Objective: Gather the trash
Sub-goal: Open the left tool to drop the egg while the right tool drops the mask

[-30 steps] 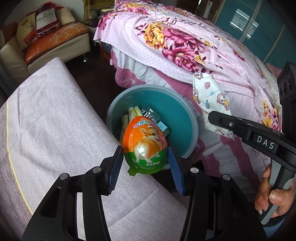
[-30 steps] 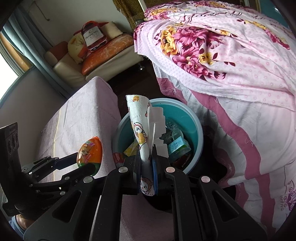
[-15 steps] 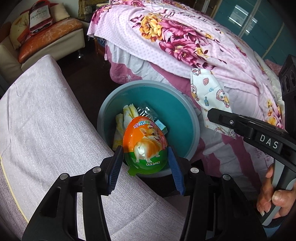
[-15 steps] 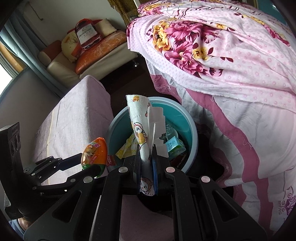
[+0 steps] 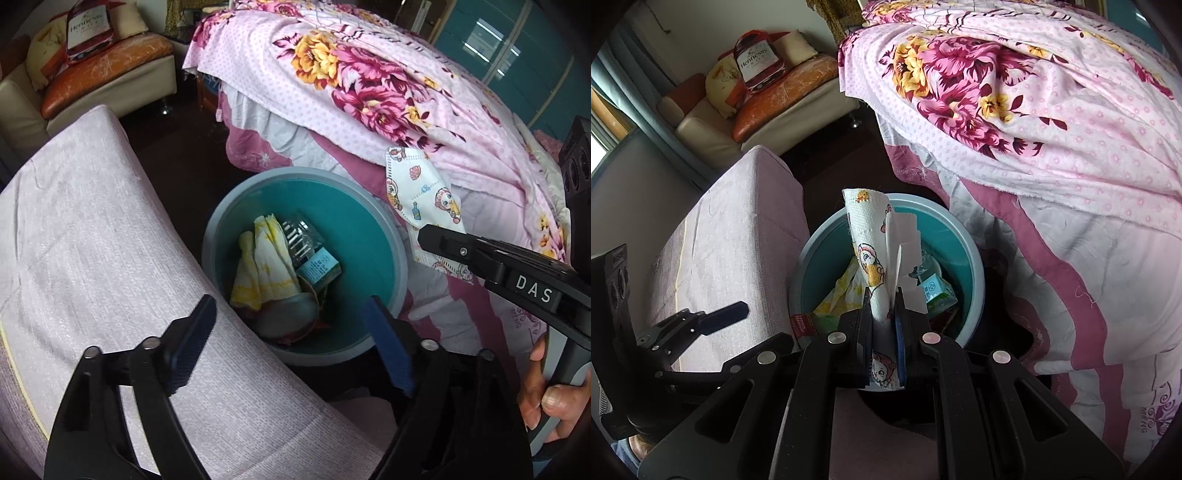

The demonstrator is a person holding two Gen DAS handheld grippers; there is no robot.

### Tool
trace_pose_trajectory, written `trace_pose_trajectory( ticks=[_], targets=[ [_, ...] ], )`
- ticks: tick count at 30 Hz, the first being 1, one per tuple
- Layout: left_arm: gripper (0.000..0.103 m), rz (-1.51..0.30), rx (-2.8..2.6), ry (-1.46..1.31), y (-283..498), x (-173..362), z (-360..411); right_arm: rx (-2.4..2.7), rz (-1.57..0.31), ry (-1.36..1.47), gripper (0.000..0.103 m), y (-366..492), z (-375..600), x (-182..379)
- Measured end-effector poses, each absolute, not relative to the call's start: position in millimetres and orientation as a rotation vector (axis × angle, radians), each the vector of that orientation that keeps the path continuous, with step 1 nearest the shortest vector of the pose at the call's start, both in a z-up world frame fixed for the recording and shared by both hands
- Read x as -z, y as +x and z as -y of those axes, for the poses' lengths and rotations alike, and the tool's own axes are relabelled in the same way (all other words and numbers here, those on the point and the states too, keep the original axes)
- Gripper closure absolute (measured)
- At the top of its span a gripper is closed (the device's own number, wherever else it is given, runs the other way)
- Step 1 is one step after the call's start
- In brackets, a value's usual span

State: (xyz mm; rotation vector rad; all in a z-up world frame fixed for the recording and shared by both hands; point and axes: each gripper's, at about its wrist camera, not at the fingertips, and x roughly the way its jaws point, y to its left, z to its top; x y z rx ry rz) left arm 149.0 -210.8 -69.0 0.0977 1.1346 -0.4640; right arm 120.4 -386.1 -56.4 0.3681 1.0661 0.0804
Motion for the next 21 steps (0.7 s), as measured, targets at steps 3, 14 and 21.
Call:
trace_pose_trajectory(
  ticks=[3,14,21],
  targets=[
    [0.010,-1.121,0.445,0.090,147,65,203,-0.083,-1.071,0.359,0.093,124,381,56],
    [0.008,-1.113,0.353,0.001,145,59,152,-0.101,-1.092,0.297,0.093,132,351,54],
    [0.007,-1.106,0.309,-0.057,142,60,117,-0.105,-1.119,0.252,0.092,139,330,55]
  ],
)
